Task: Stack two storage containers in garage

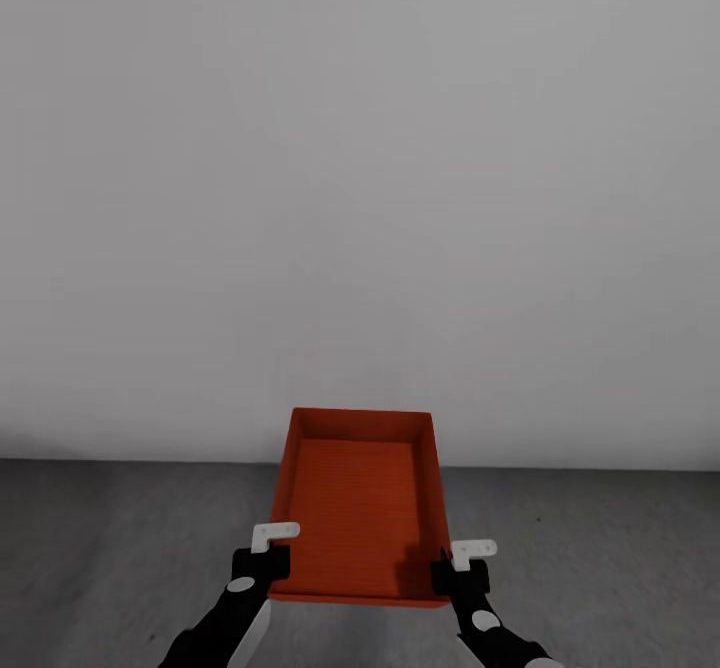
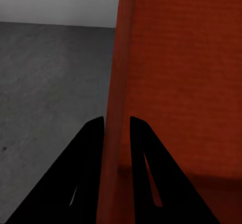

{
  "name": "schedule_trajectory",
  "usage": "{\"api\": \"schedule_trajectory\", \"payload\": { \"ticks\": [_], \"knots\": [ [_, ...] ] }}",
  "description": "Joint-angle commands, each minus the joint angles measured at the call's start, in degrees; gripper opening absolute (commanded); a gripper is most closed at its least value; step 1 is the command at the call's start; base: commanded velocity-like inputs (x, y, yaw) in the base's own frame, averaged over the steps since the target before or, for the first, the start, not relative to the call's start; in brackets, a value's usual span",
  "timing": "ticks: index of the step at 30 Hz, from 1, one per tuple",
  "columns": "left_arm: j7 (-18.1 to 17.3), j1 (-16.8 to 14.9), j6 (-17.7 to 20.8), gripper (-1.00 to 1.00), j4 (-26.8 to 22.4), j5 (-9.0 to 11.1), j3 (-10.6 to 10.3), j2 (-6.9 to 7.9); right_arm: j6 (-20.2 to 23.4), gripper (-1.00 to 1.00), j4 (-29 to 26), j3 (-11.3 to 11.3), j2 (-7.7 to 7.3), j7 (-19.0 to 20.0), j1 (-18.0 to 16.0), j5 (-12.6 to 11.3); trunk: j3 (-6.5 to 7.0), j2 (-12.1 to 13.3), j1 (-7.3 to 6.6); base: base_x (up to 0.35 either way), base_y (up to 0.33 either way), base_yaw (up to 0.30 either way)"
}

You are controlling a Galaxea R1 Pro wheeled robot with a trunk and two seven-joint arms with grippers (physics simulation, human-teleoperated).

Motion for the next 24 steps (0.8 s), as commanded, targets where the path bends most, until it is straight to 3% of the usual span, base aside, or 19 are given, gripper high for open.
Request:
{"api": "schedule_trajectory", "payload": {
  "ticks": [1, 24],
  "knots": [
    [0.73, 0.01, 0.29, -1.00, -0.02, 1.06, -0.49, 0.11, -3.83, -1.00, -0.99, -1.20, 0.03, -0.32, -0.08, 1.18, -0.17, -0.06, 0.00, 0.000, 0.000, 0.000],
    [0.99, 0.00, 0.23, -1.00, -0.20, 0.97, -0.41, 0.07, -3.83, -1.00, -0.99, -1.20, 0.03, -0.32, -0.08, 1.46, -2.27, -0.06, 0.00, 0.000, 0.000, 0.000]
  ]
}}
